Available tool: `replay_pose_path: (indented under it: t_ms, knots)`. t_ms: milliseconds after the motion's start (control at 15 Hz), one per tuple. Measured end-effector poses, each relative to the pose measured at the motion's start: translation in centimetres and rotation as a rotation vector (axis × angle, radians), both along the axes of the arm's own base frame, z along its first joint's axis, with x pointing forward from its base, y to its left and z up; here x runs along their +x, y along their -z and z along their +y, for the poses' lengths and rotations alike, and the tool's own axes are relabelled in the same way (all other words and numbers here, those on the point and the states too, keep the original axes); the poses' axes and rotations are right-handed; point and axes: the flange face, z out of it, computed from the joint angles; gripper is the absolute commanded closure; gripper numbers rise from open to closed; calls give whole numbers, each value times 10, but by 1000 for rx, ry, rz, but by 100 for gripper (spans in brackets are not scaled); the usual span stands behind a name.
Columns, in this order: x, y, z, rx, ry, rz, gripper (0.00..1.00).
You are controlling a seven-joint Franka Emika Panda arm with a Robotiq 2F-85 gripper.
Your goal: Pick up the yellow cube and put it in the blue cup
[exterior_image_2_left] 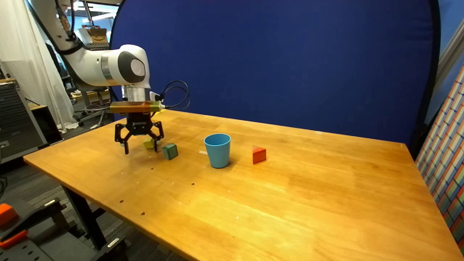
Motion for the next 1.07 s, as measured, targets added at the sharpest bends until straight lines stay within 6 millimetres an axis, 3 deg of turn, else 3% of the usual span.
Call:
replay_pose_path:
  t_ms: [600,667,733,1067]
  knots:
    - [12,4,28,-9,-74,-38,0]
    - [13,4,30,-11,-79,-41,25]
    - [13,4,31,-11,-82,-44,25]
    - [21,-1,34,-17,-91,-68,64]
